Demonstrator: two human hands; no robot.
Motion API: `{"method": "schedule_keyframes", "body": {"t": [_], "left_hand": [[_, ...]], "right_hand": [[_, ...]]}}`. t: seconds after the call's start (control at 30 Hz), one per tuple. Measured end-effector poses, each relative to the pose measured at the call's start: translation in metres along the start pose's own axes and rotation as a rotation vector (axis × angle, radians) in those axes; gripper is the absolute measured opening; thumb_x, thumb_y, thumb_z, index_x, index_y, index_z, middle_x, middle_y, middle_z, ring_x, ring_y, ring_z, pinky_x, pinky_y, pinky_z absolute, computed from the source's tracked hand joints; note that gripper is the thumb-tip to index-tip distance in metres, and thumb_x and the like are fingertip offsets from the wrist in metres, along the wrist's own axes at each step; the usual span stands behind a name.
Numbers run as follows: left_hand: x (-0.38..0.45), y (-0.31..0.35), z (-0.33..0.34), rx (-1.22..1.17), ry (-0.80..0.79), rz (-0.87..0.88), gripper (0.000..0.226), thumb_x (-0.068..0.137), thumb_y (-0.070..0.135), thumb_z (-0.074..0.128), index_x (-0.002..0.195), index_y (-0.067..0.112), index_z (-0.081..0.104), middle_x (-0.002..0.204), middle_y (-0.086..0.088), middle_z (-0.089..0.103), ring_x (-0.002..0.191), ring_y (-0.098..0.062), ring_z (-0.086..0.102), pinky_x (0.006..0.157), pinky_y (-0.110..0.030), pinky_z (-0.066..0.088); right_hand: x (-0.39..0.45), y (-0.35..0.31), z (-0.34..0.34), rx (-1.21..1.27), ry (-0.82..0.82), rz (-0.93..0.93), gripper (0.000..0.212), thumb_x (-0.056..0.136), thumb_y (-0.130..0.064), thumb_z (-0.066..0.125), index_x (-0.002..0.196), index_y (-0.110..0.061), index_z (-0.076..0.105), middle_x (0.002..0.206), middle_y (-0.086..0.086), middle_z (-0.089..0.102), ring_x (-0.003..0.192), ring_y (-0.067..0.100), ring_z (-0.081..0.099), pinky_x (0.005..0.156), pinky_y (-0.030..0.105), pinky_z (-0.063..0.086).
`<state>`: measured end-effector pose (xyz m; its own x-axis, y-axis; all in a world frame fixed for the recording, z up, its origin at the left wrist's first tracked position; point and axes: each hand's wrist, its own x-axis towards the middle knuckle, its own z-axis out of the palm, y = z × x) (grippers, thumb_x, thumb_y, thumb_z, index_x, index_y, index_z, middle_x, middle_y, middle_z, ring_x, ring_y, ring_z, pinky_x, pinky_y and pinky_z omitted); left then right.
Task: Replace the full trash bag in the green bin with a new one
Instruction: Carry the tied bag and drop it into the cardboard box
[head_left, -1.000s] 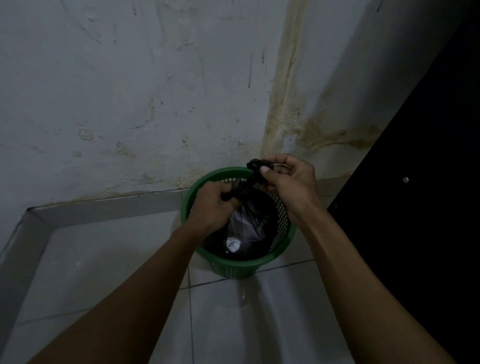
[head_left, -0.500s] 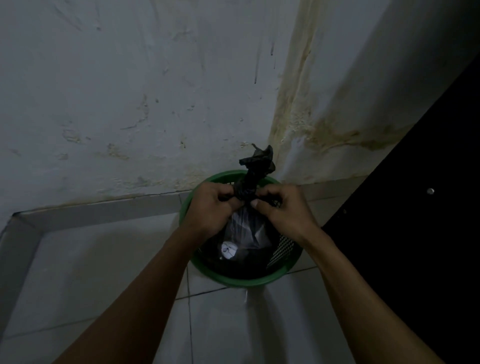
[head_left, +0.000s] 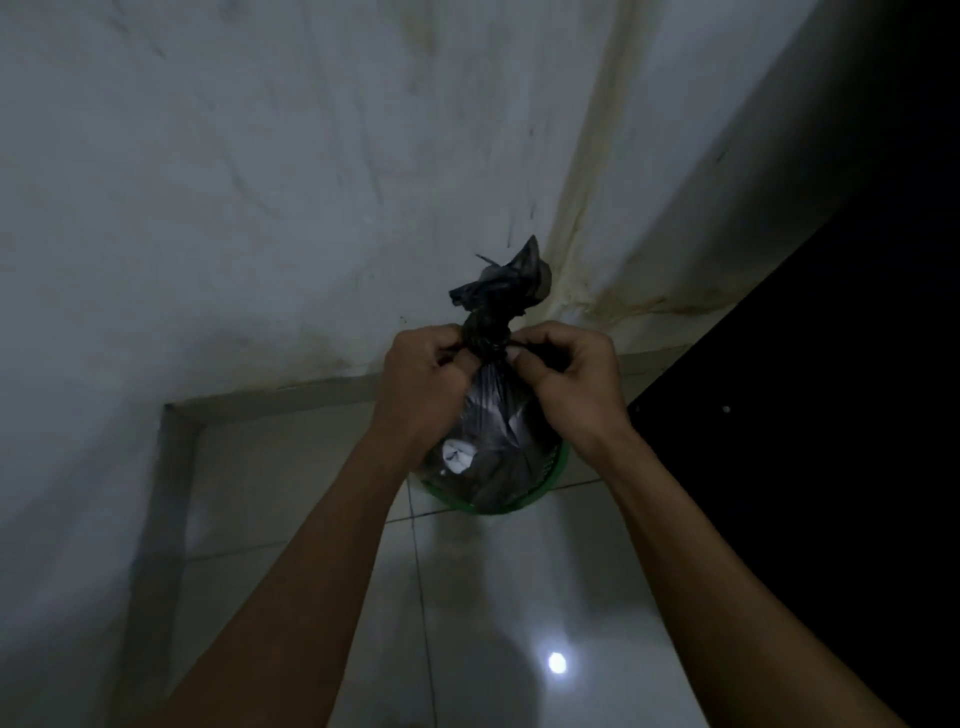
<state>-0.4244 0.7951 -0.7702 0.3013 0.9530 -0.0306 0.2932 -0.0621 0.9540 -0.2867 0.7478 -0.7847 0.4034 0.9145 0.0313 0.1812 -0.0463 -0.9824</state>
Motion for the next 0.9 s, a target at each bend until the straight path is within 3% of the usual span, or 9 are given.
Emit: {"method": "schedule_keyframes", "body": {"t": [0.1, 0.2, 0.37, 0.53, 0.7, 0.83, 0.9], "left_hand": [[-0.022, 0.070, -0.023, -0.009, -0.007, -0.026, 0.016, 0.090, 0.010, 0.060, 0.097, 0.012, 0.075, 0.088, -0.004, 0.074, 0.081, -0.015, 0.070, 0.076, -0.035, 0.057], [-0.042, 0.146, -0.047, 0.006, -0.032, -0.046, 0.015, 0.091, 0.012, 0.060, 0.091, 0.009, 0.074, 0.086, -0.008, 0.074, 0.080, -0.018, 0.070, 0.076, -0.040, 0.057], [-0.068, 0.278, -0.081, 0.024, -0.083, -0.056, 0.018, 0.088, 0.017, 0.064, 0.079, 0.003, 0.071, 0.075, -0.013, 0.071, 0.076, -0.031, 0.068, 0.073, -0.051, 0.055], [-0.091, 0.395, -0.099, 0.066, -0.162, 0.006, 0.017, 0.085, 0.020, 0.066, 0.069, 0.014, 0.070, 0.068, -0.007, 0.069, 0.068, -0.024, 0.067, 0.069, -0.046, 0.056], [-0.117, 0.485, -0.078, 0.076, -0.286, 0.077, 0.025, 0.088, 0.018, 0.066, 0.063, 0.018, 0.066, 0.061, 0.000, 0.063, 0.060, -0.010, 0.057, 0.062, -0.029, 0.048], [-0.146, 0.537, -0.038, 0.072, -0.421, 0.126, 0.026, 0.090, 0.019, 0.064, 0.070, 0.003, 0.067, 0.066, -0.008, 0.063, 0.061, -0.010, 0.057, 0.061, -0.026, 0.046], [-0.161, 0.557, -0.009, 0.080, -0.485, 0.151, 0.027, 0.091, 0.018, 0.062, 0.067, 0.006, 0.065, 0.064, -0.004, 0.061, 0.058, -0.006, 0.056, 0.059, -0.022, 0.045]], "right_hand": [[-0.013, -0.073, -0.012, 0.015, -0.012, 0.039, 0.019, 0.084, 0.007, 0.065, 0.083, -0.010, 0.072, 0.073, -0.013, 0.070, 0.071, -0.003, 0.065, 0.070, 0.012, 0.049], [-0.027, -0.153, -0.032, 0.010, -0.035, 0.070, 0.010, 0.085, 0.004, 0.065, 0.087, -0.002, 0.072, 0.079, 0.000, 0.070, 0.074, 0.005, 0.066, 0.073, 0.017, 0.053], [-0.052, -0.286, -0.075, -0.019, -0.035, 0.092, 0.008, 0.087, -0.002, 0.066, 0.087, -0.004, 0.074, 0.080, 0.006, 0.072, 0.075, 0.015, 0.067, 0.077, 0.032, 0.057], [-0.081, -0.397, -0.123, -0.028, 0.023, 0.107, 0.009, 0.088, -0.004, 0.065, 0.087, -0.003, 0.074, 0.082, 0.013, 0.073, 0.077, 0.022, 0.069, 0.077, 0.038, 0.059], [-0.116, -0.465, -0.183, -0.045, 0.122, 0.103, 0.011, 0.090, -0.010, 0.064, 0.084, -0.008, 0.073, 0.082, 0.011, 0.073, 0.080, 0.023, 0.070, 0.079, 0.044, 0.059], [-0.154, -0.493, -0.244, -0.045, 0.220, 0.089, 0.012, 0.091, -0.011, 0.063, 0.082, -0.008, 0.072, 0.081, 0.011, 0.072, 0.079, 0.021, 0.069, 0.077, 0.042, 0.059], [-0.174, -0.499, -0.280, -0.079, 0.269, 0.073, 0.012, 0.091, -0.013, 0.063, 0.082, -0.008, 0.071, 0.080, 0.010, 0.072, 0.077, 0.020, 0.068, 0.076, 0.043, 0.059]]}}
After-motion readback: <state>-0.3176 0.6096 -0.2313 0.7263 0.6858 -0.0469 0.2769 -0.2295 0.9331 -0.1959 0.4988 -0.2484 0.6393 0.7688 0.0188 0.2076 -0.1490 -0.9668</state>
